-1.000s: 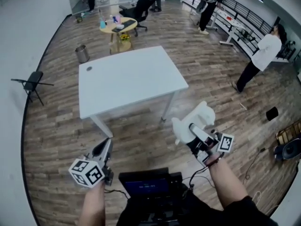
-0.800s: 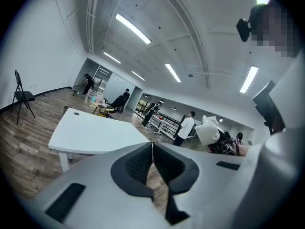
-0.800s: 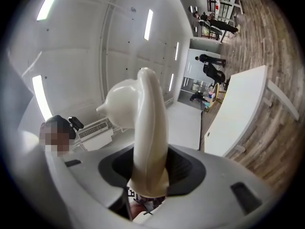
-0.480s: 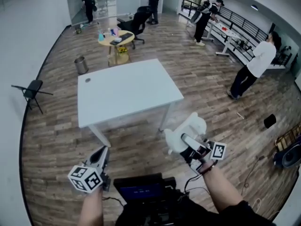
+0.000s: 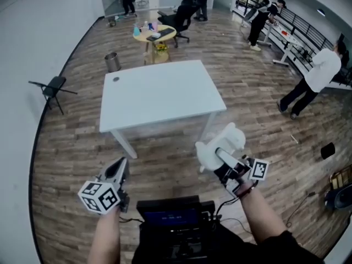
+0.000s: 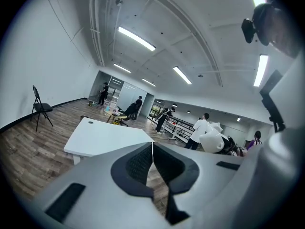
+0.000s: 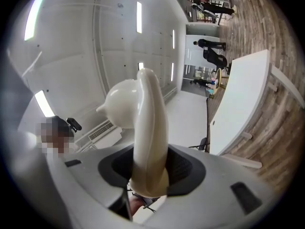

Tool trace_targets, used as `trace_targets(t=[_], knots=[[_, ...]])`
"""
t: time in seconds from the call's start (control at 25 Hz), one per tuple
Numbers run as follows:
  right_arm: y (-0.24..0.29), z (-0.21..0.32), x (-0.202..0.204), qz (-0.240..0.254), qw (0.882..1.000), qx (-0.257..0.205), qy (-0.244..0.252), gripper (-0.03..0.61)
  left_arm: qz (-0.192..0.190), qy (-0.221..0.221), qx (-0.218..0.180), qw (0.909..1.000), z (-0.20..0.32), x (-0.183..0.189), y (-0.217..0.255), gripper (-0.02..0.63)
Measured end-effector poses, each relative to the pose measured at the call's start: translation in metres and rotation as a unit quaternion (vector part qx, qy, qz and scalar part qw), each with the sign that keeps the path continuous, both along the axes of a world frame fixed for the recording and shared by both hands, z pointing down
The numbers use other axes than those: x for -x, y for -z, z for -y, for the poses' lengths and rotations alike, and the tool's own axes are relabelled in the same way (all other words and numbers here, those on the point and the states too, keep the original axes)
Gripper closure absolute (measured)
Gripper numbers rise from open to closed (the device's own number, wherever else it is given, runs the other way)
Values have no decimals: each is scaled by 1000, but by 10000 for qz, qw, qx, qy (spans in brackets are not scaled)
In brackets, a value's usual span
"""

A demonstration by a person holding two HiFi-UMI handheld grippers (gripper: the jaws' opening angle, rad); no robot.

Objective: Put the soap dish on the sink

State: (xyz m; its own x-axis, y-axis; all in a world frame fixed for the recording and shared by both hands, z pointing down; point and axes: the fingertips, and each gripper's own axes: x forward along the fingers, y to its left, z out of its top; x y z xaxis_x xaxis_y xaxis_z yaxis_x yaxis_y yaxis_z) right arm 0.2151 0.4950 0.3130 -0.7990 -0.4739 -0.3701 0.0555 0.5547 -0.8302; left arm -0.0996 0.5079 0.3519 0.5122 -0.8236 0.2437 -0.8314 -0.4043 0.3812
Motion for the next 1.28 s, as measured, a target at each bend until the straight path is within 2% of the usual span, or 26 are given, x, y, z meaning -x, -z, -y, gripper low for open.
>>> trace_targets(t=[0.16, 0.28, 0.56, 1.0, 1.28], knots=[[-10, 4, -6, -19, 10000, 21, 95, 416, 214, 145, -3, 9997, -2, 2, -2, 604], [-15, 10, -10, 116, 9998, 137, 60, 416, 222, 220, 76, 9995, -2, 2, -6, 604], [-21, 41, -9, 85, 9999, 112, -29, 416, 278, 85, 138, 9995, 31, 1, -14, 604], [-19, 133, 6, -27, 9988, 119, -483, 416, 179, -181, 152, 9996, 141, 34, -17, 604], [-24, 191, 34, 16, 9975, 224, -663, 416, 196, -354, 128, 9991, 213, 58, -14, 604]])
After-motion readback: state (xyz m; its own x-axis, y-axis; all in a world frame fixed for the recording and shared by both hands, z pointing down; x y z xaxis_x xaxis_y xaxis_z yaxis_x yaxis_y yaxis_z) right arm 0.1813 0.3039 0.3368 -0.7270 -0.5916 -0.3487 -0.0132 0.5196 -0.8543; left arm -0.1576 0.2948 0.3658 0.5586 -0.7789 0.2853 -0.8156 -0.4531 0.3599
